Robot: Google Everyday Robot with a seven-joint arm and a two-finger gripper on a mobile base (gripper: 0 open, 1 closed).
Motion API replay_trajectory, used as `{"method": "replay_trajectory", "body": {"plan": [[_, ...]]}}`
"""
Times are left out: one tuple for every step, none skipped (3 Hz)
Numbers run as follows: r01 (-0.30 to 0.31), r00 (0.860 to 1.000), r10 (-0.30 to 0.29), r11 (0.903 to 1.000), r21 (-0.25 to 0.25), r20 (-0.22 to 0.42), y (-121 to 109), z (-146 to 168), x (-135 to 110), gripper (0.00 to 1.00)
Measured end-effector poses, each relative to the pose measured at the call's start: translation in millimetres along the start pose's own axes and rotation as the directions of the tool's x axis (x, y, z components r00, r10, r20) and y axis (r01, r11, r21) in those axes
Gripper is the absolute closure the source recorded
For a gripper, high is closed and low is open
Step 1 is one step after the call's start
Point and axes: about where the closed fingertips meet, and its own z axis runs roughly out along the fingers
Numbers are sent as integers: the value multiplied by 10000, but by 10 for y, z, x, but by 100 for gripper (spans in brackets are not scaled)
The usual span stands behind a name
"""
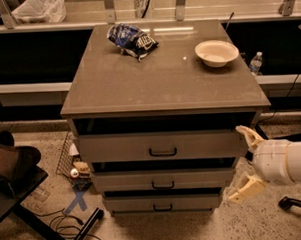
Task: Open middle drawer
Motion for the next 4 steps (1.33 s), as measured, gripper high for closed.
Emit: {"method": "replay_trajectory", "body": {"plan": [[218, 9995, -221, 9997, -132, -227, 231, 372, 196, 0], [961, 9939, -966, 9953, -117, -522, 423, 792, 430, 0], [1839, 9771, -1837, 9829, -80, -1076, 486, 1172, 685, 0], [2538, 9465, -2583, 9661, -481, -1936, 528, 1641, 1021, 0]]}}
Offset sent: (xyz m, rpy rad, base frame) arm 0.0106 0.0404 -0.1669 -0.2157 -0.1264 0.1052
